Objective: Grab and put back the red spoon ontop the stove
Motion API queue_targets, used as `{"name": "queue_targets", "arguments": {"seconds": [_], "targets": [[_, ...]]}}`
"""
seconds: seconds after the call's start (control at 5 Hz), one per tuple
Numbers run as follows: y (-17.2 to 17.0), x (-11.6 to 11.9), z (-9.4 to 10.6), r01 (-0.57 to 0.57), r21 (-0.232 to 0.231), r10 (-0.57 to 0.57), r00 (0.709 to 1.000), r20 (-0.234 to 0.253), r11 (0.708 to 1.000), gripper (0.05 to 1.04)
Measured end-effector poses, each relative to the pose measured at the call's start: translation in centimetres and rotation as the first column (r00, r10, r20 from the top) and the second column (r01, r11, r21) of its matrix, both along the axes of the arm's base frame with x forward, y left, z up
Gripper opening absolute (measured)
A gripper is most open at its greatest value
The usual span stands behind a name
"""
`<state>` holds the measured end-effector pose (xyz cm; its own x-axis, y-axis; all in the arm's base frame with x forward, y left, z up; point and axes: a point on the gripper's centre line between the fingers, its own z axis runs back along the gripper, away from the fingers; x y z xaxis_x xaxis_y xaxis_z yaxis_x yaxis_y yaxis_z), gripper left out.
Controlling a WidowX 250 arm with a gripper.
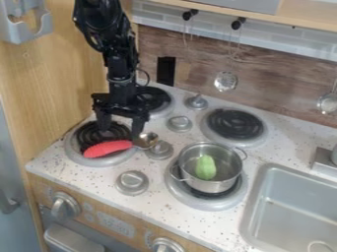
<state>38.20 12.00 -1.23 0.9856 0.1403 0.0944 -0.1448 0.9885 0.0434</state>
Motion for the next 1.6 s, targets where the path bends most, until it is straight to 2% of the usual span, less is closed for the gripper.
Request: {"name": "queue_targets", "arguments": {"seconds": [0.6, 0.8, 1.0, 1.2, 1.4, 1.6], "targets": [[0.6, -2.2, -1.9, 0.08, 0.065, -0.075, 0.995, -0.07, 0.995, 0.999], [1.0, -2.5, -2.8, 0.084, 0.084, -0.075, 0.992, -0.099, 0.993, 0.963], [1.4, -2.1, -3.0, 0.078, 0.099, -0.068, 0.992, -0.102, 0.992, 0.742], [1.2, -2.1, -2.9, 0.072, 0.093, -0.063, 0.993, -0.104, 0.993, 0.6], [0.5, -2.3, -2.3, 0.057, 0.056, -0.052, 0.994, -0.096, 0.997, 0.489], [-0.2, -2.4, -0.3, -0.003, -0.001, 0.003, 0.995, -0.101, 1.0, 0.336]]}}
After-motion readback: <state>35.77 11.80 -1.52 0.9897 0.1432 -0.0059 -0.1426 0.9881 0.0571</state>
